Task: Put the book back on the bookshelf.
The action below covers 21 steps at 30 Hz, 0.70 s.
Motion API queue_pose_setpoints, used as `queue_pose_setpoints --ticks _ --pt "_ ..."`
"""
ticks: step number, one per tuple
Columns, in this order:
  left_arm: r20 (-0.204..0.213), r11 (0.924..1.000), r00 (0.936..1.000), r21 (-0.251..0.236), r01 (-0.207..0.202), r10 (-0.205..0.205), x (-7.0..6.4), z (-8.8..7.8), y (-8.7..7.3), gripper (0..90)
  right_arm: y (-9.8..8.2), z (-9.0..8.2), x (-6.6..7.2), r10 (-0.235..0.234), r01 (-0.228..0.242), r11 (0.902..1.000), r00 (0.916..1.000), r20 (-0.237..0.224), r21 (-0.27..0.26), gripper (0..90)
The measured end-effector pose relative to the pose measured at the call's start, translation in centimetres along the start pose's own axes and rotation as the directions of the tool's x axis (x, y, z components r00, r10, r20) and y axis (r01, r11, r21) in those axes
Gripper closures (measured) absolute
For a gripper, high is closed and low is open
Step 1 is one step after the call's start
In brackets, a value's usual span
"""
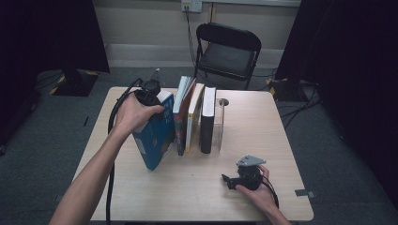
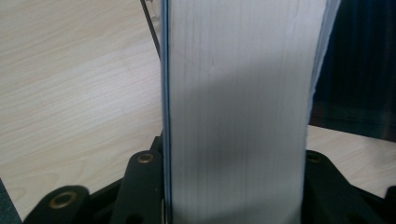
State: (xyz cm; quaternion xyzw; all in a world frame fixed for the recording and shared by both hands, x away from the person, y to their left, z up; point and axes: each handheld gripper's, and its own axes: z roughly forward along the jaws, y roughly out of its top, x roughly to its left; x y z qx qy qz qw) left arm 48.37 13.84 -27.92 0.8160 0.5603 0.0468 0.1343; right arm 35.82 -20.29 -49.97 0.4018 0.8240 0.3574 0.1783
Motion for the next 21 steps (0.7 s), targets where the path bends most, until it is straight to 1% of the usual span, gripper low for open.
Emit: queue_pose_setpoints --ticks 3,6,8,9,12,14,16,17,18,20,21 --pt "-0.004 1.0 1.0 -0.004 -0.001 0.001 0.0 -0.2 0.0 61.2 0.0 0.0 0.0 0.0 0.0 1.0 1.0 -0.001 0.0 13.8" --pt "0.006 0.9987 0.9995 -0.042 0.03 -0.029 0.2 -0.5 0.1 61.2 0.0 0.0 0.0 -0.001 0.001 1.0 1.0 -0.003 -0.001 13.9" --pt "0.007 0.9983 0.9992 -0.041 0.04 -0.04 0.3 -0.7 0.2 61.2 0.0 0.0 0.0 -0.001 0.001 1.0 1.0 -0.003 0.0 13.9" --pt "0.009 0.9971 0.9983 -0.048 0.059 -0.058 0.5 -1.0 0.6 61.2 0.0 0.0 0.0 -0.001 0.001 1.0 1.0 -0.003 -0.001 13.9" --pt "0.009 0.9973 0.9982 -0.042 0.06 -0.06 0.6 -1.2 1.0 61.1 0.0 0.0 0.0 -0.001 0.001 1.0 1.0 -0.003 -0.001 13.9" --pt "0.012 0.9944 0.9953 -0.044 0.096 -0.096 0.9 -1.1 1.7 61.2 0.0 0.0 0.0 -0.002 0.002 1.0 1.0 -0.002 -0.001 13.9" --pt "0.011 0.9947 0.9957 -0.045 0.093 -0.092 1.0 -1.0 2.0 61.2 0.0 0.0 0.0 -0.001 0.001 1.0 1.0 -0.002 -0.001 13.8" --pt "0.004 0.9929 0.9941 -0.048 0.109 -0.109 1.0 -0.8 2.6 61.2 0.0 0.0 0.0 -0.002 0.002 1.0 1.0 -0.002 -0.001 13.9" --pt "0.004 0.9929 0.9941 -0.048 0.109 -0.109 1.0 -0.8 2.6 61.2 0.0 0.0 0.0 -0.002 0.002 1.0 1.0 -0.002 -0.001 13.9" --pt "0.004 0.9897 0.9913 -0.056 0.132 -0.132 1.0 -0.6 3.1 61.2 0.0 0.0 0.0 -0.002 0.002 1.0 1.0 -0.004 -0.001 13.9" --pt "0.01 0.9896 0.9911 -0.056 0.133 -0.133 1.2 -0.6 3.5 61.2 0.0 0.1 0.0 -0.003 0.003 1.0 1.0 -0.005 -0.002 13.9"
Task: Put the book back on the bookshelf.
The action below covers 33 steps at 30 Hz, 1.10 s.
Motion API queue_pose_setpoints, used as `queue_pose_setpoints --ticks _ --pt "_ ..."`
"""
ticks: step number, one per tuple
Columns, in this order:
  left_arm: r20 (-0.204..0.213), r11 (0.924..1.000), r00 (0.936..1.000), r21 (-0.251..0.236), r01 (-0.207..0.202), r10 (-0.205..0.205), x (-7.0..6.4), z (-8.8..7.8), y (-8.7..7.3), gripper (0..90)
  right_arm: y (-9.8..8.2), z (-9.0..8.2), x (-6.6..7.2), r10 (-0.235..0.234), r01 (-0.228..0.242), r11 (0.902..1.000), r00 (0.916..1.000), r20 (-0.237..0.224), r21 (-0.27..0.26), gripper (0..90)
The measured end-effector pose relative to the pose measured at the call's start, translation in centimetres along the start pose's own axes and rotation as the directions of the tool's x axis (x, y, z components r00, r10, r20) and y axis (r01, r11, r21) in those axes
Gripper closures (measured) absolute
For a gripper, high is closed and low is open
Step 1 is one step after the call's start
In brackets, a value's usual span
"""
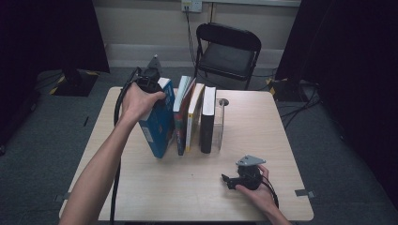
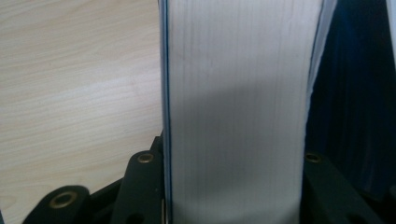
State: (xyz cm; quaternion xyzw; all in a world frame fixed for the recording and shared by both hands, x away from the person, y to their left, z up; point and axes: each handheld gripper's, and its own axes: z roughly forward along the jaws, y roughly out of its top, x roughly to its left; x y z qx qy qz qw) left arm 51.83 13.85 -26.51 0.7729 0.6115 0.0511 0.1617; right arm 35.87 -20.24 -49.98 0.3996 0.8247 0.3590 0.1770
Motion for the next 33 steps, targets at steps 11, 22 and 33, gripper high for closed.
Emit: queue_pose_setpoints --ticks 11,22,33 --pt "-0.016 0.9987 0.9986 0.003 0.051 -0.051 -0.1 0.9 1.6 61.1 0.0 0.0 0.0 0.0 0.0 1.0 1.0 -0.003 -0.001 14.1" --pt "-0.021 0.9983 0.9982 0.011 0.057 -0.057 -0.3 2.0 2.4 60.9 0.0 0.0 0.0 -0.001 0.001 1.0 1.0 -0.006 -0.001 14.1" --pt "-0.003 0.9948 0.9975 -0.074 0.07 -0.071 -0.1 1.8 1.9 57.6 0.0 0.0 0.2 -0.012 0.012 0.9999 0.9999 -0.011 -0.001 14.1"
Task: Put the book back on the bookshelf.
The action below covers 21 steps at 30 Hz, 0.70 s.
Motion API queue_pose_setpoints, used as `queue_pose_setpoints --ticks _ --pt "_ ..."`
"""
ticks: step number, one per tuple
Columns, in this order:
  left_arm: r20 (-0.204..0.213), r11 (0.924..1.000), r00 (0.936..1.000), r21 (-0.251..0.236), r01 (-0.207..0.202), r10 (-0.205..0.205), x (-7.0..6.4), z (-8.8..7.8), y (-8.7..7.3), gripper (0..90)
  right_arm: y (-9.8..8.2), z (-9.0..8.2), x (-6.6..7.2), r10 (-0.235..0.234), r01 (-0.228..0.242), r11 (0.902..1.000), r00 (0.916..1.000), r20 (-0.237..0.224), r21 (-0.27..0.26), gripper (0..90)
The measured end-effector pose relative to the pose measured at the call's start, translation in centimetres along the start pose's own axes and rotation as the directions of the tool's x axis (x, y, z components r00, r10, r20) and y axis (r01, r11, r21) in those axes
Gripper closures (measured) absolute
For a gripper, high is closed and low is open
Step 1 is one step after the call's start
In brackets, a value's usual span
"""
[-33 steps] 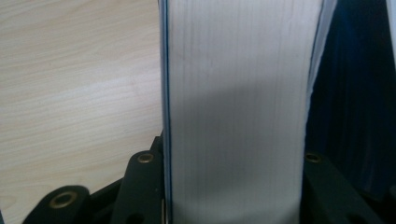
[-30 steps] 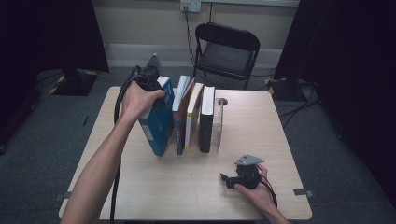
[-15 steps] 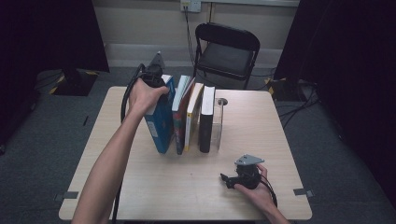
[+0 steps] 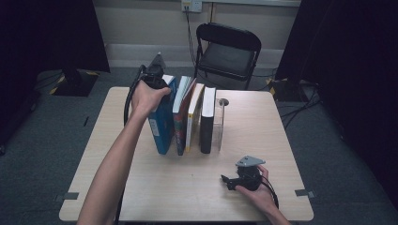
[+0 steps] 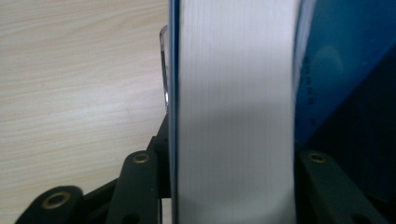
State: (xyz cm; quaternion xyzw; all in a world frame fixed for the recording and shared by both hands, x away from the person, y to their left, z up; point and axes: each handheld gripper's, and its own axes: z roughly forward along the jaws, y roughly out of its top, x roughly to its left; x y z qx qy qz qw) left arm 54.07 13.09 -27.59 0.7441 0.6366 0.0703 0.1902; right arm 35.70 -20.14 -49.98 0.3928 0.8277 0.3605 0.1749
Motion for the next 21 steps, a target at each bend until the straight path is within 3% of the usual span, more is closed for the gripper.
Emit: queue_pose_setpoints --ticks 3,9,12,15,18,21 --pt "0.012 0.9993 0.9999 -0.035 0.01 -0.009 0.3 -0.9 -0.2 53.5 0.0 0.0 0.0 -0.002 0.002 1.0 1.0 -0.001 -0.001 14.1" --pt "0.024 0.9982 0.9997 -0.06 0.007 -0.005 1.1 -1.3 -0.6 45.5 0.0 0.0 0.0 -0.001 0.001 1.0 1.0 -0.001 0.0 14.0" --pt "0.037 0.9971 0.9993 -0.075 0.008 -0.005 1.3 -1.3 -0.8 45.0 0.0 0.0 0.0 -0.002 0.002 1.0 1.0 -0.001 0.0 14.0" --pt "0.039 0.9965 0.999 -0.082 -0.017 0.02 1.3 -1.4 -1.1 43.1 0.0 0.0 0.0 0.0 0.0 1.0 1.0 -0.002 0.0 14.0" --pt "0.027 0.9961 0.9994 -0.086 -0.018 0.02 1.3 -1.4 -1.2 42.2 0.0 0.0 0.0 -0.001 0.001 1.0 1.0 -0.001 0.0 14.0" --pt "0.043 0.9938 0.999 -0.111 -0.011 0.016 1.6 -1.6 -1.3 41.0 0.0 0.0 0.1 0.0 0.0 1.0 1.0 -0.001 0.0 14.0"
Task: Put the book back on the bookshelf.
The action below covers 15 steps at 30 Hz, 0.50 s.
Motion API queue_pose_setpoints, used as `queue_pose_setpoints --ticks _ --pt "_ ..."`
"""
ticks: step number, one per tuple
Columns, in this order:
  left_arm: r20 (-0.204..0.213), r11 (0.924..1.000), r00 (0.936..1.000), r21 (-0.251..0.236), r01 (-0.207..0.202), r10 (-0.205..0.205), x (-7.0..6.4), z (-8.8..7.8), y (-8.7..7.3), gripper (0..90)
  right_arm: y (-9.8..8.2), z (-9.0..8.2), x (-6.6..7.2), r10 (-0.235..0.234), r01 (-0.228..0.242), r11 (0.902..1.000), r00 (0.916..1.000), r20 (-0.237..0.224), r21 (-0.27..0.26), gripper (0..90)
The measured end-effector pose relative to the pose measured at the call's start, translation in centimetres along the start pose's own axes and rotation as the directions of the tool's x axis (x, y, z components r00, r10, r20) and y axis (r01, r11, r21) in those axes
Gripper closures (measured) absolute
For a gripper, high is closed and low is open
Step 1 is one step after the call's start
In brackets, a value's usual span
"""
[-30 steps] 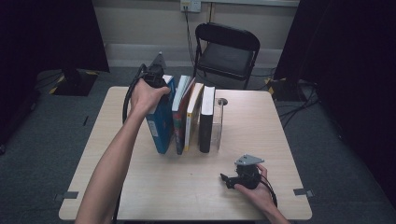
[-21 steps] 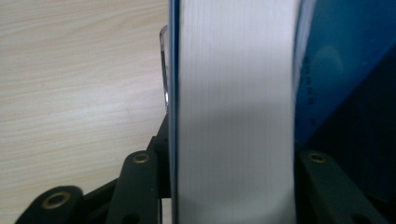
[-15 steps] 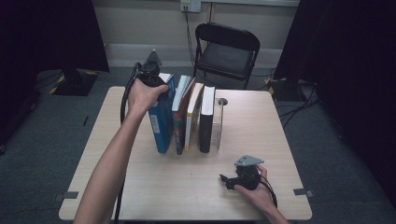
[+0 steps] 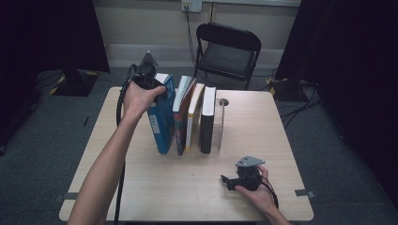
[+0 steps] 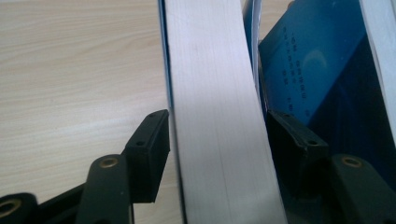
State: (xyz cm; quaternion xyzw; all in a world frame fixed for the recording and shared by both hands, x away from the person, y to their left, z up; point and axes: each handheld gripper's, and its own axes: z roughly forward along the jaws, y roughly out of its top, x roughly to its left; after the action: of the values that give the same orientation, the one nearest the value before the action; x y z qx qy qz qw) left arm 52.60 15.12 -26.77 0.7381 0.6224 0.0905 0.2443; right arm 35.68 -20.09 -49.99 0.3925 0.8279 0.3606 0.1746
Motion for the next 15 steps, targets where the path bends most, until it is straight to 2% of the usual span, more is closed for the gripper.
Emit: queue_pose_setpoints --ticks 2,5,6,7,8,10,12,15 --pt "0.004 0.9999 1.0 -0.008 -0.009 0.009 0.0 -0.1 0.0 40.8 0.0 0.0 0.0 0.0 0.0 1.0 1.0 0.0 0.0 14.0" --pt "0.047 0.9971 0.9963 -0.028 -0.071 0.072 0.0 -0.2 -0.3 37.1 0.0 0.0 0.0 0.0 0.0 1.0 1.0 0.0 0.0 14.0" --pt "0.044 0.995 0.9944 -0.033 -0.094 0.096 0.0 -0.1 -0.4 35.9 0.0 0.0 0.0 0.0 0.0 1.0 1.0 0.0 0.0 14.0" --pt "0.036 0.9946 0.9945 -0.038 -0.097 0.098 0.0 0.0 -0.5 36.4 0.0 0.0 0.0 0.0 0.0 1.0 1.0 -0.001 0.0 14.0" --pt "0.049 0.9933 0.9934 -0.057 -0.1 0.103 0.1 0.0 -0.7 36.1 0.0 0.0 0.0 0.0 0.0 1.0 1.0 -0.001 0.0 14.0" --pt "0.044 0.9914 0.993 -0.076 -0.106 0.11 0.2 0.0 -1.0 35.8 0.0 0.0 0.0 0.0 0.0 1.0 1.0 0.0 0.001 14.0" --pt "0.056 0.9913 0.9919 -0.072 -0.11 0.114 0.3 0.0 -1.2 34.6 0.0 0.0 0.0 -0.001 0.001 1.0 1.0 -0.003 0.0 14.1" --pt "0.047 0.9926 0.9937 -0.071 -0.098 0.101 0.3 -0.1 -1.2 34.7 0.1 0.1 0.0 -0.003 0.003 1.0 1.0 -0.005 0.0 14.1"
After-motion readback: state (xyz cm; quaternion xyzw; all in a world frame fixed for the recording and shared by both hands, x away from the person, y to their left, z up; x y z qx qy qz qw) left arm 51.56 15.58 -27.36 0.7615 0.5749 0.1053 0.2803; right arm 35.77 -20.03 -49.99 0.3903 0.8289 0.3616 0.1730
